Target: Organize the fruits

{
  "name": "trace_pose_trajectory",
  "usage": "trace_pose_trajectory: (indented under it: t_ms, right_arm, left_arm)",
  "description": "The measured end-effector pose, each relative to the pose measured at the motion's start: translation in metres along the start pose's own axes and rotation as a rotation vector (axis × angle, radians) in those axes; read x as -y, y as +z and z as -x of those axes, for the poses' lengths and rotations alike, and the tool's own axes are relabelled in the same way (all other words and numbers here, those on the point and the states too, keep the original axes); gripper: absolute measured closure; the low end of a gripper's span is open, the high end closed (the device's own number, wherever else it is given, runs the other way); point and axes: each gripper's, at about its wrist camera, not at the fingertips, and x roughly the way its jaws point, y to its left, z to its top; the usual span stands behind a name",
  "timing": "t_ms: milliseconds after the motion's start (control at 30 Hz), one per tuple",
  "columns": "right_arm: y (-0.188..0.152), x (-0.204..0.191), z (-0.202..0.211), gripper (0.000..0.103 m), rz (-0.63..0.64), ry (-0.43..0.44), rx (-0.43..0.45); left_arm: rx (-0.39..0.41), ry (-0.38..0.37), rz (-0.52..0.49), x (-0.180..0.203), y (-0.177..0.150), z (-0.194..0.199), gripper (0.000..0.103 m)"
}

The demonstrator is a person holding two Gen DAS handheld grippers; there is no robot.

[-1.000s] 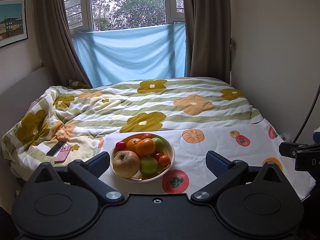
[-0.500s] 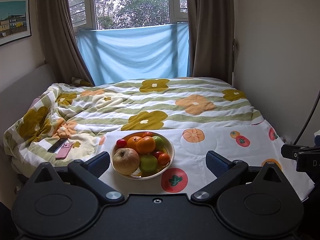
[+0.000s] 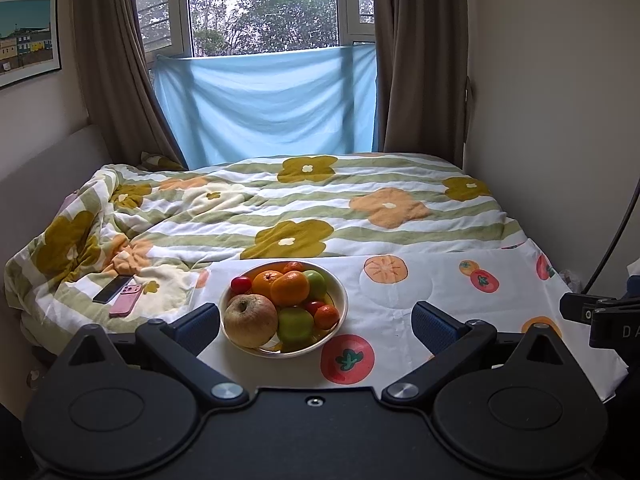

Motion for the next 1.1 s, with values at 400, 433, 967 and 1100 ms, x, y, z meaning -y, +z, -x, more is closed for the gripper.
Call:
trace_pose_trajectory:
  t_ms: [400,433,967,1100]
  right_arm:
    - [0.001,-0.003,-0.006,0.0,0.0,0.006,-0.007]
    - [0.001,-0.003,-0.006,0.0,0.0,0.007,-0.007]
    - [0.003,-0.011,-0.014,0.0,0.007,0.009,-0.018]
    - [0.003,-0.012,-0.015,0.0,0.004,0.01,-0.021]
  left_arm:
    - [-0.008,0.001,0.009,-0.007,0.0,-0.001,0.0]
    - [-0.009,0.002,0.008,-0.007,0.0,-0.002,0.0]
    - [-0.019,0.004,0.028,-0.013,0.001,-0.009,0.0]
    - [-0.026,-0.008,0.032,-0.016,0.002,-0.012,0.0]
